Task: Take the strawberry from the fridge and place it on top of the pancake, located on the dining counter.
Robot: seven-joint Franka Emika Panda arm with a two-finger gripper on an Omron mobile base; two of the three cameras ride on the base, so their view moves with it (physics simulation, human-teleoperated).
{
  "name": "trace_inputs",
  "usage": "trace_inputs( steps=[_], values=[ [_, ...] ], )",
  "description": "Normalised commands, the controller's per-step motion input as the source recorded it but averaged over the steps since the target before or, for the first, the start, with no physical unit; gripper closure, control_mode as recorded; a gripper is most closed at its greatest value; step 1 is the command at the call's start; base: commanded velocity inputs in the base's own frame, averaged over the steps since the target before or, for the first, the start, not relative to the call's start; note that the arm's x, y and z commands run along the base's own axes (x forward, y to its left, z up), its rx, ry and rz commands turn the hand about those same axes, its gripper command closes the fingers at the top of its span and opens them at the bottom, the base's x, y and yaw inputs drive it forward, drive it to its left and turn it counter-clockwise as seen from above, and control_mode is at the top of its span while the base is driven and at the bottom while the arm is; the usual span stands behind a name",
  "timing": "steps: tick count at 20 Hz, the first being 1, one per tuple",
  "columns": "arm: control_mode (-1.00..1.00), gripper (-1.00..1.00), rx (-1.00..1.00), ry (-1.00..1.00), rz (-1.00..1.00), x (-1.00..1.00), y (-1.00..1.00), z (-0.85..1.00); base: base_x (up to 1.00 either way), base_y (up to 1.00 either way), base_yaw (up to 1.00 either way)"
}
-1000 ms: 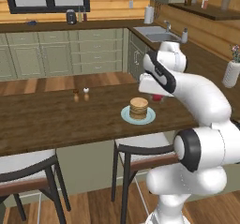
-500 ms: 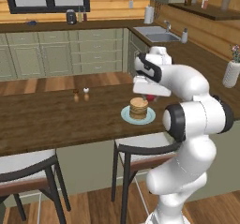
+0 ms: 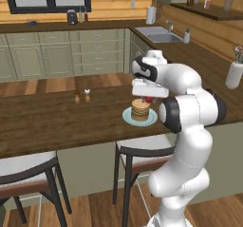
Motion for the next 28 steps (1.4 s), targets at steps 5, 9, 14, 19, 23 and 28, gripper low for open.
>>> trace_inputs(
  steps=[5, 9, 14, 19, 23, 28],
  values=[
    [-1.0, 1.0, -0.05, 0.0, -0.01, 0.32, 0.0, -0.16, 0.0, 0.0, 0.0],
    [-1.0, 1.0, -0.04, -0.02, -0.01, 0.35, 0.0, -0.1, 0.0, 0.0, 0.0],
    [-1.0, 1.0, -0.04, -0.04, 0.0, 0.33, 0.0, -0.19, 0.0, 0.0, 0.0],
    [-1.0, 1.0, -0.03, -0.02, 0.0, 0.35, 0.0, -0.2, 0.0, 0.0, 0.0],
    [-1.0, 1.0, -0.01, -0.03, 0.0, 0.35, 0.0, -0.18, 0.0, 0.0, 0.0],
    [-1.0, 1.0, -0.02, -0.04, 0.0, 0.31, 0.0, -0.18, 0.0, 0.0, 0.0]
  ],
)
